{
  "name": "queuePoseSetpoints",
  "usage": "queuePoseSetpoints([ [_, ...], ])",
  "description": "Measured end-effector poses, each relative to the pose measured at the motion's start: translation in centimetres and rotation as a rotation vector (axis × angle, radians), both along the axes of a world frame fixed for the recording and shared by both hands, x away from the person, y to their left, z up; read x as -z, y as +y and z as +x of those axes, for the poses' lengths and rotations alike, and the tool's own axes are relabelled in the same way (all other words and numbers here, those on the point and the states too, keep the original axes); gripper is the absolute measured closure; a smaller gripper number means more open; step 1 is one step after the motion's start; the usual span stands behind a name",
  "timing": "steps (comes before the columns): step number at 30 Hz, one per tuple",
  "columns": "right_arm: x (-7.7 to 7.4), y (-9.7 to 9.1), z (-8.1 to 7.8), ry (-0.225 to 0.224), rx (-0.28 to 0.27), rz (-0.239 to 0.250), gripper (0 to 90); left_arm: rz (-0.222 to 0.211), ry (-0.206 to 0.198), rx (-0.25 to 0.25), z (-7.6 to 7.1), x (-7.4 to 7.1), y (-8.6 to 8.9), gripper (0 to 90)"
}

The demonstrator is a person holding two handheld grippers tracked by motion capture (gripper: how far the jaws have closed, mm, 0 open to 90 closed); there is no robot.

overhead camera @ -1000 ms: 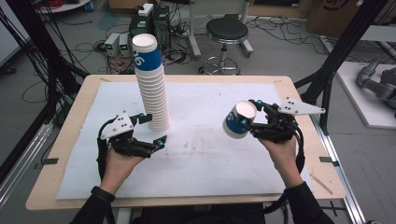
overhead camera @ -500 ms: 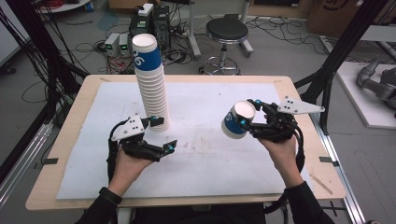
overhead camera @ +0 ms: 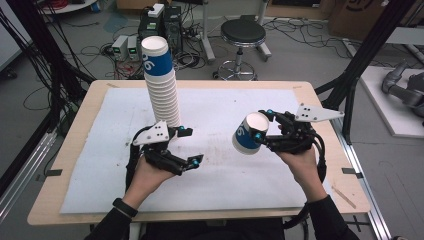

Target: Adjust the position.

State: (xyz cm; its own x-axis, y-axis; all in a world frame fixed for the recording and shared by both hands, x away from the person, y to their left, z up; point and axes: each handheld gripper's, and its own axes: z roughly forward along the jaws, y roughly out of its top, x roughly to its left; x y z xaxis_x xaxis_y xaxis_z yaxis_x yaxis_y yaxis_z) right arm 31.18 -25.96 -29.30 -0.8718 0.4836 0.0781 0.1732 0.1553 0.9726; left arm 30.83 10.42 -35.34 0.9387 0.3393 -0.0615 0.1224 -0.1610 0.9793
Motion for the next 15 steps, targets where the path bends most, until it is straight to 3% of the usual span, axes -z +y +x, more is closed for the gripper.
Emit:
queuePoseSetpoints([
  [3, 0.0, 0.2, 0.0, 0.006, -0.036, -0.003, 30.3, 0.017, 0.012, 0.062, 0.1, -0.5, -1.7, 8.6],
  [9, -0.2, 0.8, -0.2, 0.02, -0.107, -0.004, 30.3, 0.016, 0.033, 0.14, 0.4, -0.9, -3.2, 8.5],
  [15, -0.2, 1.4, -0.2, 0.038, -0.163, -0.008, 30.3, 0.021, 0.034, 0.155, 0.7, -1.1, -3.8, 8.5],
])
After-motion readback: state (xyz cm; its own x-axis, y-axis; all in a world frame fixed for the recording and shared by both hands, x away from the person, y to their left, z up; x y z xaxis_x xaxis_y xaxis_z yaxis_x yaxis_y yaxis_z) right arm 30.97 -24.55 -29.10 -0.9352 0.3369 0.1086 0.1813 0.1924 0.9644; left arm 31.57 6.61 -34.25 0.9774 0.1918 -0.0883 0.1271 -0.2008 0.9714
